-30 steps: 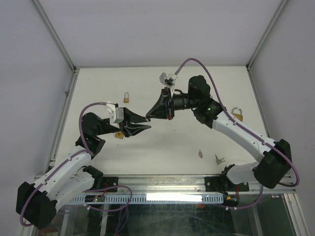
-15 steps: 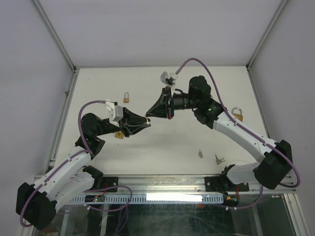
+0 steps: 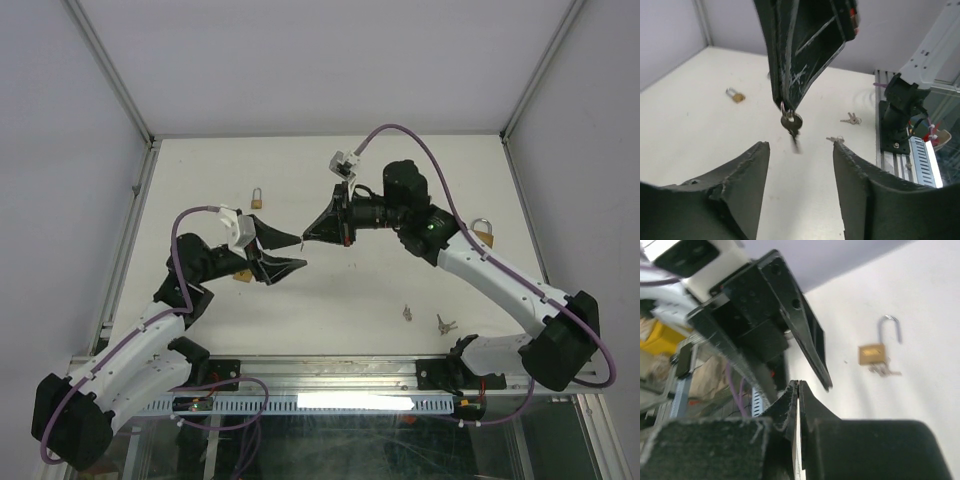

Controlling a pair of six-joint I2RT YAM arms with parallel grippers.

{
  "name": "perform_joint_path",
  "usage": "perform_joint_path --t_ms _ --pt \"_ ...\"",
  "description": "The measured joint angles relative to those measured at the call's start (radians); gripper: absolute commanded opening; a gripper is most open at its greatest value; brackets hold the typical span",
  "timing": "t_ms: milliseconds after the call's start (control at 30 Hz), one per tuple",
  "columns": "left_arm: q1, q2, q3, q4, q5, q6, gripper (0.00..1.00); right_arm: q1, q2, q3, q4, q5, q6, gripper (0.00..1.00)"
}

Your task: Unlock with the key

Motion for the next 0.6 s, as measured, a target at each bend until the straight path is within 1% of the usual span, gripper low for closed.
perform_joint_path --t_ms 33,133,233,367,500,600 --pt "0.000 -0.006 -0.014 -0.019 -0.035 -0.004 0.58 0.000 -0.004 0.000 -0.041 0.040 -0.002 0.00" --pt "0.002 -0.016 -0.063 -0.085 -0.178 -0.047 0.54 0.000 -0.011 -0.004 -0.171 0.237 0.027 0.00" --pt "0.011 -0.016 -0.127 -0.123 -0.307 -0.109 0.57 -0.002 -0.011 -0.056 -0.214 0.388 0.113 0.00" --pt "0.022 -0.016 -0.198 -0.138 -0.389 -0.192 0.66 -0.002 0.023 -0.188 -0.174 0.496 0.265 0.00" --pt "0.022 -0.017 -0.245 -0.132 -0.442 -0.270 0.70 -0.002 0.139 -0.278 -0.081 0.529 0.405 0.00" --pt "0.022 -0.021 -0.280 -0.112 -0.473 -0.304 0.70 -0.002 0.245 -0.308 -0.002 0.522 0.497 0.00"
